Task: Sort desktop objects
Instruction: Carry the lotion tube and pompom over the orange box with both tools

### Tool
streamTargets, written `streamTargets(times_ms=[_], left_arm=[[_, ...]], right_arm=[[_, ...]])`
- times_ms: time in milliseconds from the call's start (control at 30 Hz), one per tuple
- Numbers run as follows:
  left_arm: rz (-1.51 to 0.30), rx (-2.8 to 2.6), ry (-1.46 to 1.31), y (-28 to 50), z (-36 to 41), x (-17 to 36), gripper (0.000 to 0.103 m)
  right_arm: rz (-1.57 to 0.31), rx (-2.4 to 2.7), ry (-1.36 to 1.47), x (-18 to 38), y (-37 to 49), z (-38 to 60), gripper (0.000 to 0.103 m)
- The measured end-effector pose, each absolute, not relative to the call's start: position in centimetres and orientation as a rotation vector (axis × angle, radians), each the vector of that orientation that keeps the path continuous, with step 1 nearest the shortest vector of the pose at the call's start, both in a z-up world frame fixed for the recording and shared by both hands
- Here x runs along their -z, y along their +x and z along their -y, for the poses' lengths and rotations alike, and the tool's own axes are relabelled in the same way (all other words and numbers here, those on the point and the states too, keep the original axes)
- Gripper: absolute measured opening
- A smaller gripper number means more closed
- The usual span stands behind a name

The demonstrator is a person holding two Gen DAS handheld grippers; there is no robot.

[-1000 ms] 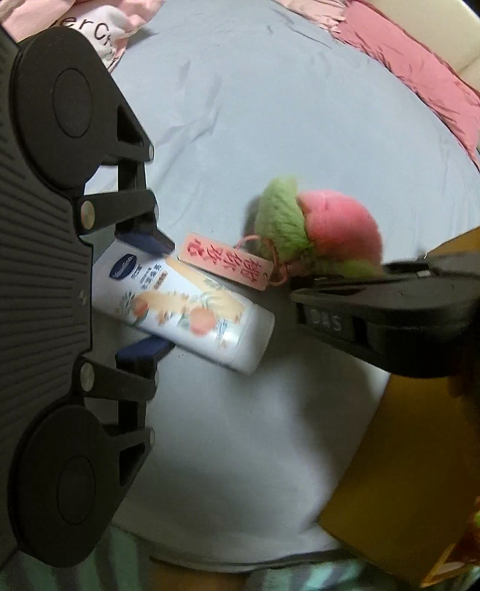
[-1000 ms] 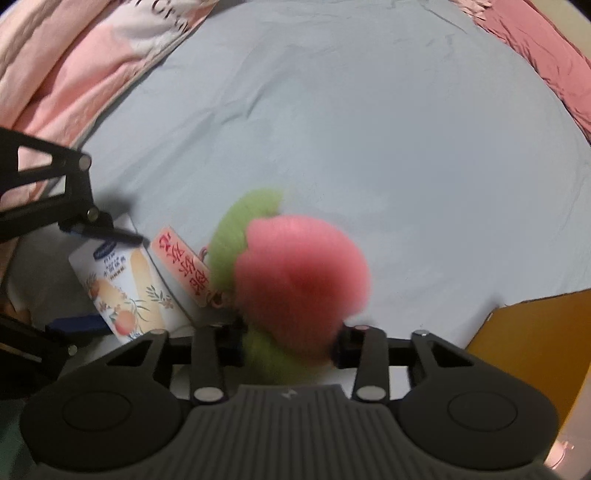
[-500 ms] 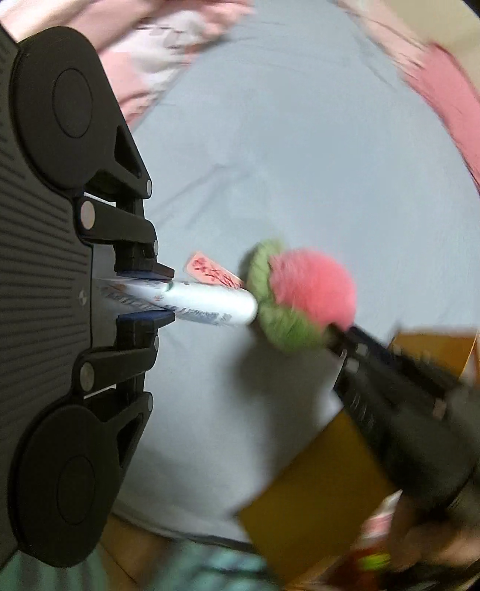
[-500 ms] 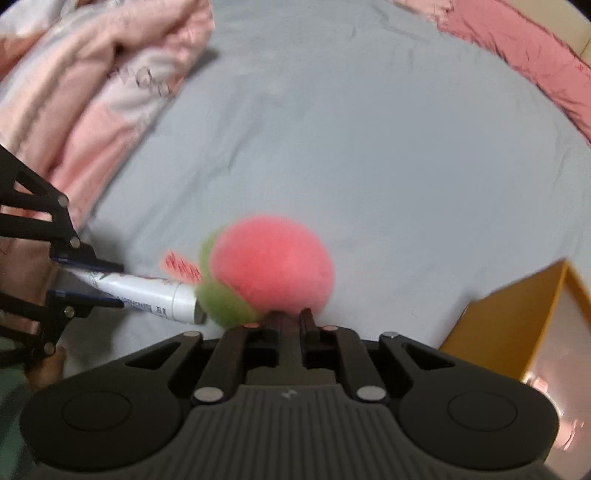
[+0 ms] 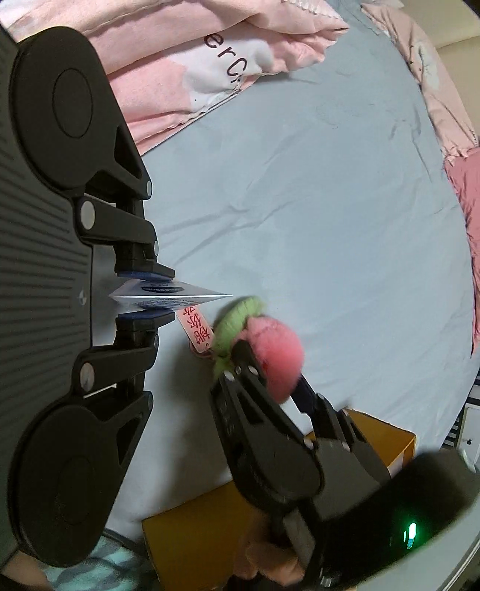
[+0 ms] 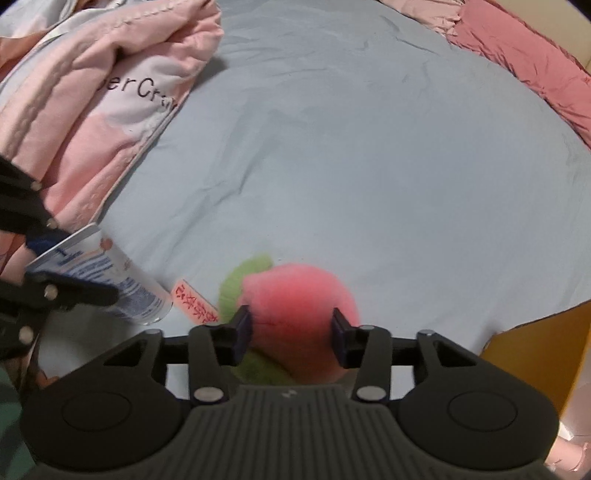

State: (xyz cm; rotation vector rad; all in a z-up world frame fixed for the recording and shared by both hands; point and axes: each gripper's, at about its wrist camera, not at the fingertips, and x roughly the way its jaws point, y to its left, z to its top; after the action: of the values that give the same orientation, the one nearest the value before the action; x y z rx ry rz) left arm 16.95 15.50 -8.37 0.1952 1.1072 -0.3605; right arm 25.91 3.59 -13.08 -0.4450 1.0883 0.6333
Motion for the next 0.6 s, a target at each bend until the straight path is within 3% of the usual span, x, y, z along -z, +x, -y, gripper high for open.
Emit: streamTargets(times_ms=[233, 600], left_arm=[[-1.098, 0.334, 0.147, 17.9, -16.2, 8.7, 0.018], [-0.994, 0.278, 0.092, 17.5, -16.0, 8.1, 0.017]], right_arm=[[-1.197, -0.594, -0.395, 15.3, 27.4, -3.6, 0.054], [-1.118, -0.563, -0.257, 12.6, 24.6, -1.4, 0.048]])
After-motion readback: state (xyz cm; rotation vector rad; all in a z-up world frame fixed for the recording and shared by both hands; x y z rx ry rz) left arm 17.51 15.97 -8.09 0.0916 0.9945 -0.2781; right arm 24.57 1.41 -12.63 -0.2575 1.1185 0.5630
